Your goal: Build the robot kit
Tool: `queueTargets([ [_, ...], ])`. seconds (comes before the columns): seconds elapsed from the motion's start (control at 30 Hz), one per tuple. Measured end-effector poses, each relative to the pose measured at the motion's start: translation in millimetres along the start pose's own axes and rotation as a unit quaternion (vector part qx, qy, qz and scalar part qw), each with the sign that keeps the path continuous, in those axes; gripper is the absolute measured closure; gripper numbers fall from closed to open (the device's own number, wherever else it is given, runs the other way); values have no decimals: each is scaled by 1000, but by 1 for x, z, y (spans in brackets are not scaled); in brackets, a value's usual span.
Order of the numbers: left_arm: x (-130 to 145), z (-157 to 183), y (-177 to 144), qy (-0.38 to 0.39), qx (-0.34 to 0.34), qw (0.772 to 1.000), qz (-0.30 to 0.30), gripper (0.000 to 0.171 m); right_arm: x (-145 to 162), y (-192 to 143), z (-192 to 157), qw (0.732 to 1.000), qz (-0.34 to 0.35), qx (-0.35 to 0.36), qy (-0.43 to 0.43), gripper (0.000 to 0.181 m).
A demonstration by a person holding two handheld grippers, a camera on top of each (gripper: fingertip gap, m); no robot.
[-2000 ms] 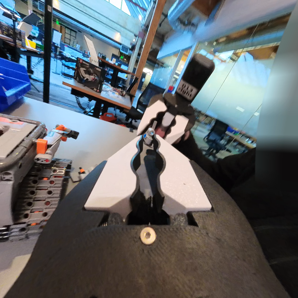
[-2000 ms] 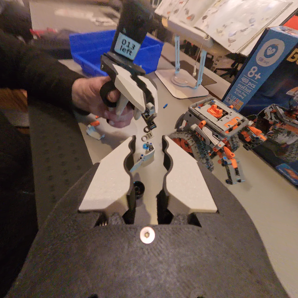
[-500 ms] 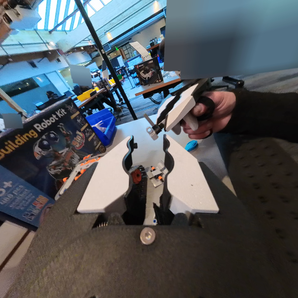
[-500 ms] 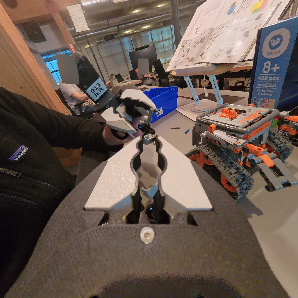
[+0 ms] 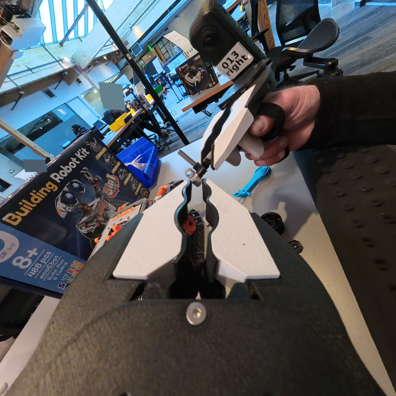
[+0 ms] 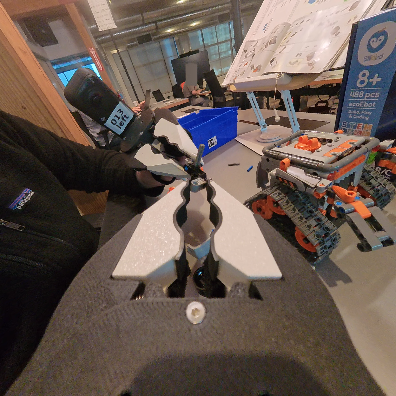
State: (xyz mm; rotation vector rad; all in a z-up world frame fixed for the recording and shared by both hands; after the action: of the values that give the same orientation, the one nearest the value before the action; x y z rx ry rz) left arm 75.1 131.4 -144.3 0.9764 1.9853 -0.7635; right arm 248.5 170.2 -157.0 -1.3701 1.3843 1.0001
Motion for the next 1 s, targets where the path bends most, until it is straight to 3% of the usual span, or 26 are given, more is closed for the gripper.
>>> queueTargets([
  [0.4, 6, -1, 6, 3, 40, 996, -77, 165, 7, 1, 3, 998, -46, 36, -40, 169],
  [0.6, 10, -2, 6, -22, 104, 985, -139, 165, 12, 5, 0, 992, -90, 50, -78, 169],
  [0.77, 10, -3, 3, -13, 108, 986, -124, 163, 14, 7, 0, 991, -96, 50, -81, 169],
  [0.9, 6, -5, 0, -5, 113, 987, -110, 145, 14, 6, 0, 990, -98, 50, -85, 169],
  [1.0, 5, -6, -1, -31, 143, 984, -101, 143, 14, 7, -2, 990, -96, 40, -90, 169],
])
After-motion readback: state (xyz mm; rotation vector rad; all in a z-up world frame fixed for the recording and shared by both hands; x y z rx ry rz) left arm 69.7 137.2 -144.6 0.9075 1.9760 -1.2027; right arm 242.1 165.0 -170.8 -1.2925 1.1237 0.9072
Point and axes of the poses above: each gripper's, where its closed fingertips meet, y out along the fingers, x out of its underside, z = x × y across the jaws, the point moved 9 cm from there along -y, back along the fingers, and after that the axes turned 1 degree about -z, right-handed, at the moved point
